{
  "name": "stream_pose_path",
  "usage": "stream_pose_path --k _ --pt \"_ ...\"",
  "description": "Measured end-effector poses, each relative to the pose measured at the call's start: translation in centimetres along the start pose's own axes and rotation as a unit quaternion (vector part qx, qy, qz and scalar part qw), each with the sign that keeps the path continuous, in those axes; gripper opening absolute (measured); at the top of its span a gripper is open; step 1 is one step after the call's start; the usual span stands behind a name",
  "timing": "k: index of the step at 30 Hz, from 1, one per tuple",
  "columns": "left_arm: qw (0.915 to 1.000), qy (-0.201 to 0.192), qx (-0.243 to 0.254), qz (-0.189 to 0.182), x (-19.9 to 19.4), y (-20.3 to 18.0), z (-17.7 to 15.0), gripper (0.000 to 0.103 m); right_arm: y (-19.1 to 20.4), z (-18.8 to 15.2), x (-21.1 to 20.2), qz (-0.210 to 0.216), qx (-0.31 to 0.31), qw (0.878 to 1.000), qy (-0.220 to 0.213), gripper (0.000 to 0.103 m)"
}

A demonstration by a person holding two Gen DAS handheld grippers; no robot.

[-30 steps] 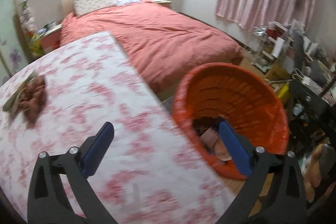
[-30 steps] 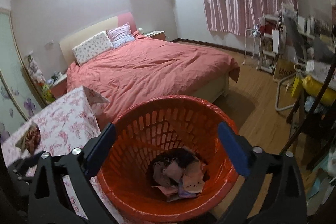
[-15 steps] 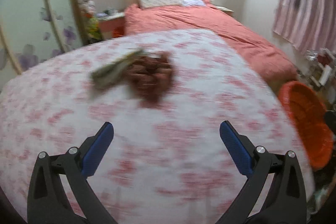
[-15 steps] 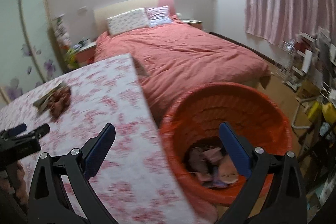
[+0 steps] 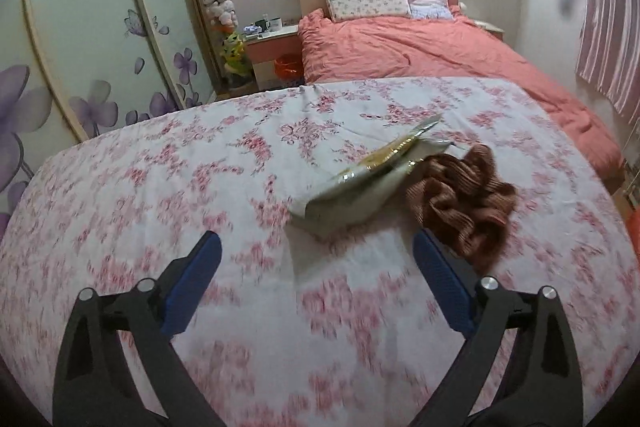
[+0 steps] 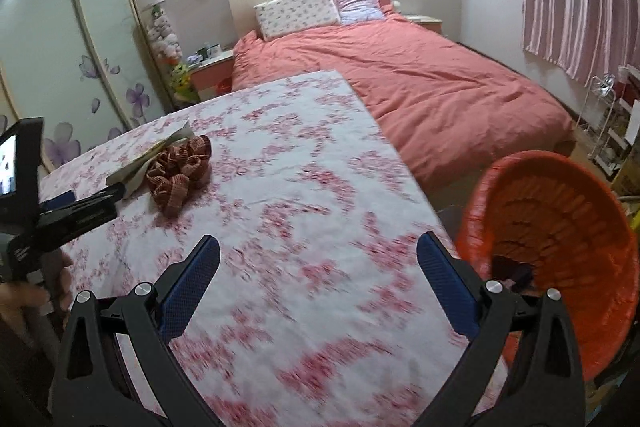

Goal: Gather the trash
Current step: 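Move both tools back over the bed toward the wrapper and scrunchie, then grasp the yellow-printed wrapper with the left gripper, then grasp the brown checkered scrunchie with the right gripper while the left gripper holds the wrapper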

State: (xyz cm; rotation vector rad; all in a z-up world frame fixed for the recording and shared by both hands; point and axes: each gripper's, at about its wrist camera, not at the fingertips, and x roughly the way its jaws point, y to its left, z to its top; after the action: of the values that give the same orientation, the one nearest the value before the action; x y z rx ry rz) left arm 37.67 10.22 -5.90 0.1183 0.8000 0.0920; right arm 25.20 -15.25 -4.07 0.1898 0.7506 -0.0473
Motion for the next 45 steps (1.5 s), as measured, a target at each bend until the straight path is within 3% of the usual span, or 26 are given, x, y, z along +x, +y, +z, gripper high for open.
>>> stream_pose_path --k 9,11,13,16,19,31,41,43,45 --pt "0.9985 -0.004 0.052 0.012 3.7 -1.9 1.9 0.089 0.4 0.5 2.5 0.028 0.020 0.999 0.034 0.098" --pt "0.9974 -0.002 0.070 0.015 4.4 -2.5 2.3 0.083 0.2 0.4 2.9 0.033 0.027 0.998 0.041 0.098" --pt "0.9967 0.012 0.080 0.007 5.3 -2.8 2.6 0.065 0.2 0.3 3.2 0.036 0.030 0.998 0.047 0.098" --pt "0.9967 0.030 0.074 -0.017 6.3 -2.6 2.9 0.047 0.3 0.2 3.1 0.037 0.030 0.998 0.050 0.098" --pt "0.9970 0.030 0.068 -0.024 6.1 -1.9 2.9 0.036 0.5 0.3 3.0 0.039 0.028 0.998 0.049 0.098" --pt "0.9973 0.055 -0.043 -0.023 0.7 6.5 -1.3 0.032 6.4 1.2 4.1 0.069 -0.013 0.997 0.041 0.096" --pt "0.9958 0.041 -0.080 -0.014 -2.3 10.0 -3.4 0.032 12.3 3.6 8.8 0.072 -0.033 0.996 0.043 0.083" --pt "0.9951 0.046 -0.086 -0.017 -2.1 10.3 -3.6 0.032 12.8 3.8 10.1 0.060 -0.036 0.996 0.058 0.077" --pt "0.9949 0.048 -0.087 -0.018 -2.0 10.5 -3.8 0.032 13.0 3.8 11.2 0.051 -0.038 0.995 0.076 0.059"
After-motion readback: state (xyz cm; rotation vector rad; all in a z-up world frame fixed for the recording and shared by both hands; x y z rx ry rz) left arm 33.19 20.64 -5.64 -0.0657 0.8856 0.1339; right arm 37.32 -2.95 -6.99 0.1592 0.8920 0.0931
